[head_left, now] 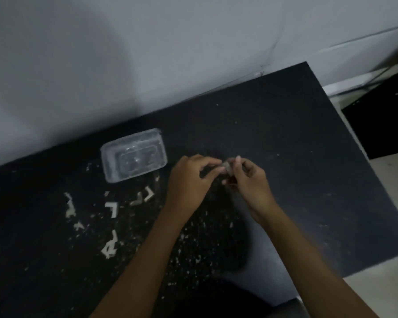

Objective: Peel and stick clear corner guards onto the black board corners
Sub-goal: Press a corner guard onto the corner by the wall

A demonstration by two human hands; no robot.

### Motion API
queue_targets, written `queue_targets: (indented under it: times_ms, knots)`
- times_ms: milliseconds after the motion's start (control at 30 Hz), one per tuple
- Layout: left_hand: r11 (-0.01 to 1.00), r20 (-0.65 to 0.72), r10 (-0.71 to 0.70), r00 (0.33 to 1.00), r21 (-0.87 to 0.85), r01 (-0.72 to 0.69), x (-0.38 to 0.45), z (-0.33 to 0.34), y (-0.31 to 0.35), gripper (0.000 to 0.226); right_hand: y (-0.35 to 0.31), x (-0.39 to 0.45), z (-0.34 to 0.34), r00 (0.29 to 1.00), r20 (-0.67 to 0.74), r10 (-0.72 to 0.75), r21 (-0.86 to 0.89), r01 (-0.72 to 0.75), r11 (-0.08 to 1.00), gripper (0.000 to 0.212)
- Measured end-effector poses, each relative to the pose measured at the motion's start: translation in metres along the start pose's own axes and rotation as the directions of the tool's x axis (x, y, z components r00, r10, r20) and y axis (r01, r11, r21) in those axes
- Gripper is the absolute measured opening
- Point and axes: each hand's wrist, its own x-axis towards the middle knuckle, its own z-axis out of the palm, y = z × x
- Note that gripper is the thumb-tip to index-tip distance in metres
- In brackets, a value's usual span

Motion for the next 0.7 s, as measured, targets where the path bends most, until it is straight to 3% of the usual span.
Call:
queue_targets:
  times_ms: [100,200,267,400,567,600,700]
  knots:
    - [0.998,0.014,-0.031,0.999,-0.053,0.031,0.042,0.028,0.019,0.019,-0.012,0.040,-0.038,1.000,-0.012,0.015,-0.007,-0.015,1.000,0.037]
    - [0.991,0.061,-0.087,0.994,-0.098,0.093,0.084,0.051,0.034,0.020,-0.016,0.091,-0.077,0.992,-0.091,-0.090,-0.159,0.075,0.984,0.024]
    - [0.988,0.059,-0.108,0.992,-0.101,0.113,0.111,0.066,0.043,0.020,-0.020,0.130,-0.104,0.961,-0.145,-0.236,-0.319,0.181,0.930,0.012]
    - [0.993,0.080,-0.090,0.993,-0.072,0.096,0.167,0.096,0.059,0.020,-0.042,0.203,-0.153,0.886,-0.117,-0.448,-0.600,0.296,0.743,0.024]
    - [0.999,0.099,0.002,0.995,-0.040,0.002,0.232,0.136,0.082,0.020,-0.045,0.281,-0.196,0.751,-0.192,-0.632,-0.864,0.177,0.471,0.033]
    - [0.999,0.106,0.024,0.994,-0.034,-0.021,0.244,0.145,0.086,0.020,-0.042,0.288,-0.200,0.738,-0.221,-0.638,-0.875,0.138,0.463,0.035]
    - [0.996,0.083,0.086,0.993,-0.015,-0.085,0.279,0.168,0.098,0.018,-0.036,0.300,-0.204,0.740,-0.338,-0.582,-0.818,0.074,0.570,0.038]
